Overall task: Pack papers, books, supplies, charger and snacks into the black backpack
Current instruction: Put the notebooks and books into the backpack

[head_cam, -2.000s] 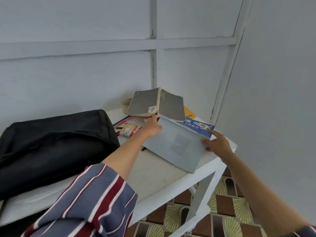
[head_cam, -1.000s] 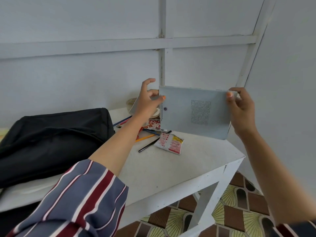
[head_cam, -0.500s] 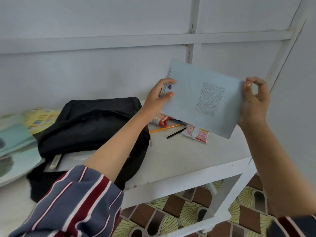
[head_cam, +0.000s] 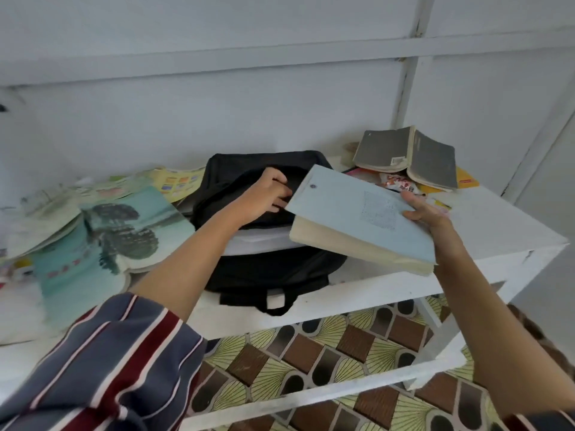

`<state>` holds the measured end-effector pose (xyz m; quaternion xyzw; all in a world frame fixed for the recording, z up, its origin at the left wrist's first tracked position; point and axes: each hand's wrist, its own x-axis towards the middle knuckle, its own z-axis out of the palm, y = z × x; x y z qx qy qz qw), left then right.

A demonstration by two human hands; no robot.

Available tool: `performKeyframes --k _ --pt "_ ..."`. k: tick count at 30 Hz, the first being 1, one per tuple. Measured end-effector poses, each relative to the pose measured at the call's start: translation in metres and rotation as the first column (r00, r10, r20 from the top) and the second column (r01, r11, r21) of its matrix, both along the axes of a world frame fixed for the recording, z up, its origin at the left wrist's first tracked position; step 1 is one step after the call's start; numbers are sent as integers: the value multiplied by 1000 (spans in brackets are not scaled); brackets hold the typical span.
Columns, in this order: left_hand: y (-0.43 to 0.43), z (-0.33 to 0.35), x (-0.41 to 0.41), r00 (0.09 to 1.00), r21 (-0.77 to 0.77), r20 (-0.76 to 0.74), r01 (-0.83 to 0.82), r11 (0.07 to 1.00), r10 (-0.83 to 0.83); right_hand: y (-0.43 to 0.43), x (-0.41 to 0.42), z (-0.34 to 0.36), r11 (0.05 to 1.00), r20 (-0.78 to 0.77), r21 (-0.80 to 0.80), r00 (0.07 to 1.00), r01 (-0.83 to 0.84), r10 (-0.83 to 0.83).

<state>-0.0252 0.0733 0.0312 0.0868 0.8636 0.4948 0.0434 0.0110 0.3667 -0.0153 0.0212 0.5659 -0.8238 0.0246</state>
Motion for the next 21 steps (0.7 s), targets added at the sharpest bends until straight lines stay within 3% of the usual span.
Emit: performKeyframes --k 3,6,10,14,18,21 --pt "-28 -24 4 963 -486 -162 113 867 -216 -7 19 -14 1000 113 13 993 26 -28" --pt "-40 -37 3 942 -691 -198 62 720 -270 -16 34 -16 984 140 172 990 -37 13" --pt "-44 -40 -11 946 -793 -182 21 609 -269 -33 35 -17 967 177 231 982 -110 69" --pt "-47 -24 -25 938 -739 -207 36 673 -278 -50 30 -18 981 225 170 973 -91 51" --pt "-54 -9 -31 928 -676 -258 24 736 -267 -68 23 -15 993 220 -1 968 122 -118" --pt "-55 -4 -36 924 -652 -286 5 759 -252 -86 16 -14 940 188 -55 928 337 -322"
